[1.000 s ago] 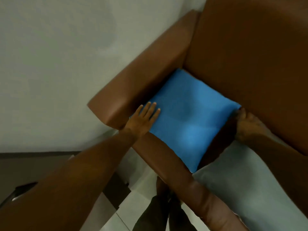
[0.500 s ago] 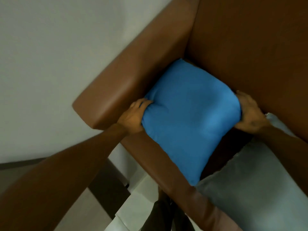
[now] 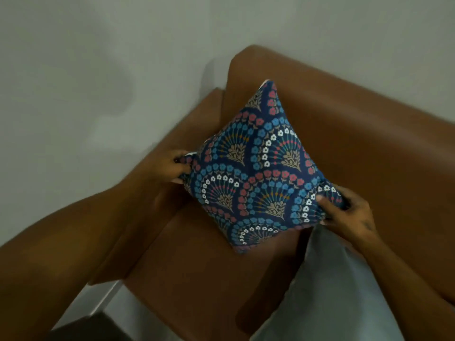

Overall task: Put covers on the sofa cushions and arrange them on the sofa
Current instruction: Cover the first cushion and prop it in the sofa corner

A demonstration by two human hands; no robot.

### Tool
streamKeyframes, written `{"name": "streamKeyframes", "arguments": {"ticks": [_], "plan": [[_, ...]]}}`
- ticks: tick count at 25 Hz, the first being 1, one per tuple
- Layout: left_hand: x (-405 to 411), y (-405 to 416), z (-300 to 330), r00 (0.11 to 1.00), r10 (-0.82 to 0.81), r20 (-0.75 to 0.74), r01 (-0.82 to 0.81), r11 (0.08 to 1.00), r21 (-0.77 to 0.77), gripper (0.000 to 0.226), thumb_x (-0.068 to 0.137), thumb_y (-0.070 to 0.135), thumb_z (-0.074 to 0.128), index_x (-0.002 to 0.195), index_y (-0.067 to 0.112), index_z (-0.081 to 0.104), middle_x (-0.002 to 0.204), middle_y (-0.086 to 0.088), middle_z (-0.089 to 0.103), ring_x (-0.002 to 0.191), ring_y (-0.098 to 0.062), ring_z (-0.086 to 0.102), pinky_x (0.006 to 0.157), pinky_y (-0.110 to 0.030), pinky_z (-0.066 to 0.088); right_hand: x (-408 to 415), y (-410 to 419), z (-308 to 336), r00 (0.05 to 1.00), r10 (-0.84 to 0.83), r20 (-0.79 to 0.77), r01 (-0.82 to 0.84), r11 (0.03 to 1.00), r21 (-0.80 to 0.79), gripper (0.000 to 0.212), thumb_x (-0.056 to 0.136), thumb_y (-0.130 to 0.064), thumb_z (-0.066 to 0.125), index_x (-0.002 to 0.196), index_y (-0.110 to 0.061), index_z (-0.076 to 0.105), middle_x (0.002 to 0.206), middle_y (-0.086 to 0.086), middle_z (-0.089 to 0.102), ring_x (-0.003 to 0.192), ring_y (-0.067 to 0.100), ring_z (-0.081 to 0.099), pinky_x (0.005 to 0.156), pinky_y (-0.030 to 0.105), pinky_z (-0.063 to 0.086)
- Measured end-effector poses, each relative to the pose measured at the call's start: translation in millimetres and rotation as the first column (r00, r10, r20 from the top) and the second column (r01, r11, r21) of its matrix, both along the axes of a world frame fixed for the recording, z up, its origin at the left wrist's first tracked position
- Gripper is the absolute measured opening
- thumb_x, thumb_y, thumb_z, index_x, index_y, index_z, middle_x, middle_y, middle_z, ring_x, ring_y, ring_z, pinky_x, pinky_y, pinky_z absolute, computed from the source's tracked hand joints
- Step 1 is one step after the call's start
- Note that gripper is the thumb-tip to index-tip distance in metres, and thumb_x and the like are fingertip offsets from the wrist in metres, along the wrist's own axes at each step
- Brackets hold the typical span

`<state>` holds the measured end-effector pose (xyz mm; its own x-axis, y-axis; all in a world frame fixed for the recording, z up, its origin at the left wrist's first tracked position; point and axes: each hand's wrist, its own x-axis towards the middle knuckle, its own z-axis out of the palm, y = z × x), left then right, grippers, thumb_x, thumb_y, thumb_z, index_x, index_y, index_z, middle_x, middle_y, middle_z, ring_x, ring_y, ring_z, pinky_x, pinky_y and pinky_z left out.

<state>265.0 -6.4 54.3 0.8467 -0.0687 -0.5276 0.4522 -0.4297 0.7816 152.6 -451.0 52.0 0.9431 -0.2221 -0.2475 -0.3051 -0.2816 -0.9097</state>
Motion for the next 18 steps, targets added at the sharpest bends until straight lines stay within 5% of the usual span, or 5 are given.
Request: {"name": "streamKeyframes", "arguments": {"ticks": [3,7,10,14,18], "plan": [[-1,-13,-26,0.991,0.002,0.130,-0.002,1.000,-0.002,0.035,0.088,0.000,0.069,0.119,0.014,0.062,0.120,-0.015,0.065,0.097,-0.027,0.069,0.070,-0.033,0.063,-21,-11,-28,0.995,0.010,0.096,-0.007,0.999,-0.036,0.050,0.075,-0.022,0.080,0.124,-0.016,0.071,0.106,-0.023,0.077,0.099,-0.003,0.071,0.086,0.021,0.058],[13,-36,-36,0.945,0.031,0.325,-0.032,0.999,-0.004,0.035,0.085,-0.007,0.067,0.114,0.013,0.065,0.110,-0.015,0.070,0.096,-0.031,0.071,0.071,-0.038,0.064,-29,-28,-32,0.953,-0.136,0.272,0.182,0.972,-0.149,0.051,0.086,-0.005,0.079,0.120,-0.043,0.070,0.123,0.001,0.072,0.117,0.023,0.068,0.099,0.042,0.055],[31,-59,-53,0.920,0.018,0.392,-0.067,0.991,0.113,0.032,0.083,-0.006,0.065,0.112,0.006,0.065,0.105,-0.020,0.070,0.093,-0.038,0.068,0.078,-0.055,0.059,-8,-28,-31,0.959,-0.089,0.270,0.173,0.935,-0.308,0.044,0.084,-0.008,0.081,0.125,-0.022,0.071,0.119,0.006,0.069,0.113,0.029,0.067,0.100,0.045,0.053],[28,-68,-68,0.866,-0.036,0.499,-0.103,0.963,0.248,0.030,0.086,0.006,0.056,0.115,-0.001,0.064,0.106,-0.026,0.068,0.095,-0.044,0.062,0.081,-0.043,0.049,7,-23,-29,0.972,-0.043,0.231,0.130,0.916,-0.379,0.047,0.084,-0.016,0.082,0.130,-0.014,0.069,0.119,0.005,0.068,0.115,0.030,0.066,0.100,0.040,0.052],[5,-70,-66,0.835,-0.066,0.547,-0.206,0.883,0.421,0.052,0.096,0.017,0.054,0.146,0.008,0.046,0.140,-0.026,0.055,0.127,-0.044,0.049,0.108,-0.045,0.039,-22,-29,-15,0.993,-0.068,0.096,0.100,0.913,-0.394,0.079,0.088,-0.030,0.078,0.153,-0.009,0.040,0.145,0.019,0.049,0.134,0.034,0.051,0.113,0.045,0.041]]}}
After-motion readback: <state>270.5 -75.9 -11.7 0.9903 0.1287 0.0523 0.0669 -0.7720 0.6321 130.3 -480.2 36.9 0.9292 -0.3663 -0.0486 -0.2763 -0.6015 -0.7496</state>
